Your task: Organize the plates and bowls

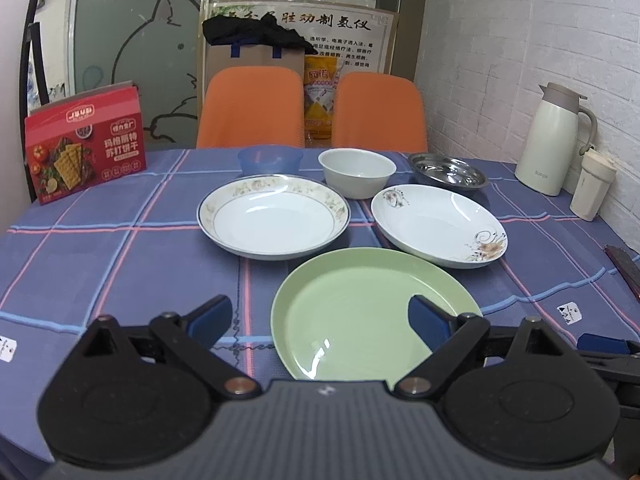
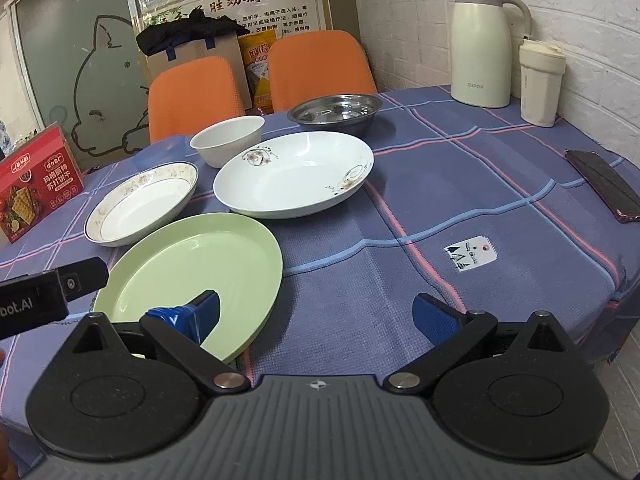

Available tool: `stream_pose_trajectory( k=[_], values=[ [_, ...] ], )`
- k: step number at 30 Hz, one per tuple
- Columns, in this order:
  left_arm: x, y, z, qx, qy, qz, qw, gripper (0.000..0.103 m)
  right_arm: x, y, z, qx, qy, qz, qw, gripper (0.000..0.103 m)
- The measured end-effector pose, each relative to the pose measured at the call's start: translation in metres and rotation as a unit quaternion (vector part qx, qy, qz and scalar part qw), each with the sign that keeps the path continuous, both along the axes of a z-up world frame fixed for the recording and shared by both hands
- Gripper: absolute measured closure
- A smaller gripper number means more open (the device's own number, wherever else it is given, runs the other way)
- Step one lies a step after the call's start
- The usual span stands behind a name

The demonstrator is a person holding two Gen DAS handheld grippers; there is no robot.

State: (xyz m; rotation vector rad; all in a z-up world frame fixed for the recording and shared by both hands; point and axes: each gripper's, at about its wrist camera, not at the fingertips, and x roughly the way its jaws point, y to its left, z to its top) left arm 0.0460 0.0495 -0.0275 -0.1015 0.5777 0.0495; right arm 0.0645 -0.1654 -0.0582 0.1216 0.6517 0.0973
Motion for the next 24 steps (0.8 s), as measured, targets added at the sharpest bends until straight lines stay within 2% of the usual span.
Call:
stream_pose_trajectory(
  k=[14,19,24],
  values=[
    [0.034,0.012,-0.019,0.003,0.042,0.004,0.9991,0.013,0.026,0.011,-0.009,-0.001,0.010,0.021,1.000,0.012],
    [0.048,0.027,-0.031,-0.021,0.079,-0.006,0.9966,0.013,0.035,0.022,-0.018,-0.018,0.025,0.037,0.999,0.013],
    [0.056,0.029,-0.036,-0.006,0.082,-0.013,0.9965,0.013,0.045,0.031,-0.027,-0.036,0.037,0.043,0.998,0.013]
  ],
)
